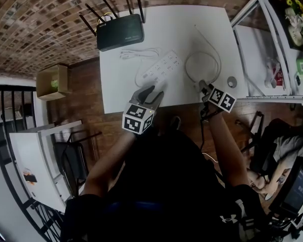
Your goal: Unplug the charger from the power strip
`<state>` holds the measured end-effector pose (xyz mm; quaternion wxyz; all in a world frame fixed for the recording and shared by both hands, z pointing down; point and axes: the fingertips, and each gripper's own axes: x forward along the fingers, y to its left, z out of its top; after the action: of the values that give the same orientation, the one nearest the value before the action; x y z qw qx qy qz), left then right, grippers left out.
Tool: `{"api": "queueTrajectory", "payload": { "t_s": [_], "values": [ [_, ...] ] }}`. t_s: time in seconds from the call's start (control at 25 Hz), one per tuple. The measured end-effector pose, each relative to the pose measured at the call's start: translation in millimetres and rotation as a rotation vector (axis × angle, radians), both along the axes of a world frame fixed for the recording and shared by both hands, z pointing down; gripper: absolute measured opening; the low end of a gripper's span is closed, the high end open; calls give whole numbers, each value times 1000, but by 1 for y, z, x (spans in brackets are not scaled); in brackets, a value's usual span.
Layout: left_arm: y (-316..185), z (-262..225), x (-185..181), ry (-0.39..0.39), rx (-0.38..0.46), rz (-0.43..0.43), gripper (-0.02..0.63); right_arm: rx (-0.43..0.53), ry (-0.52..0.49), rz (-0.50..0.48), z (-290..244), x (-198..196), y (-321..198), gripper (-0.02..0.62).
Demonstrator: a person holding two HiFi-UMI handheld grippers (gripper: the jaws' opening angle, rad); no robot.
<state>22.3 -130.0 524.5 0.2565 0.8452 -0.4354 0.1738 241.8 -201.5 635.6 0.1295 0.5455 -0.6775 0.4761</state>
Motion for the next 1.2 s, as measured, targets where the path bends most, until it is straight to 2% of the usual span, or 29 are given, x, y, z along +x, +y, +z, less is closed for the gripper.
{"api": "queueTrajectory", "payload": {
  "t_s": [0.2, 0.32, 0.56, 0.64, 0.68, 0.72, 0.84, 1.0, 1.2],
  "values": [
    [-1, -1, -1, 6, 5, 8, 161, 62, 68, 59, -16, 21, 0, 234],
    [-1, -2, -2, 12, 8, 12, 161, 114, 75, 70, -34, 24, 0, 214],
    [-1, -16, -5, 47, 27, 11, 161, 231, 43, 5, -82, -4, 5, 174],
    [-2, -30, -5, 64, 50, 4, 161, 281, 20, -19, -105, -17, 8, 131],
    [-3, -38, -6, 68, 65, -4, 155, 312, 2, -40, -117, -25, 9, 85],
    [-5, -47, -7, 69, 84, -16, 137, 346, -22, -70, -131, -36, 10, 12],
    [-9, -76, -12, 81, 149, -53, 76, 460, -69, -193, -173, -71, 18, 11],
    [-9, -113, -18, 118, 228, -82, 11, 606, -32, -338, -220, -107, 30, 11],
    [-5, -144, -9, 120, 310, -40, 5, 756, 5, -432, -264, -133, 41, 11]
  ]
}}
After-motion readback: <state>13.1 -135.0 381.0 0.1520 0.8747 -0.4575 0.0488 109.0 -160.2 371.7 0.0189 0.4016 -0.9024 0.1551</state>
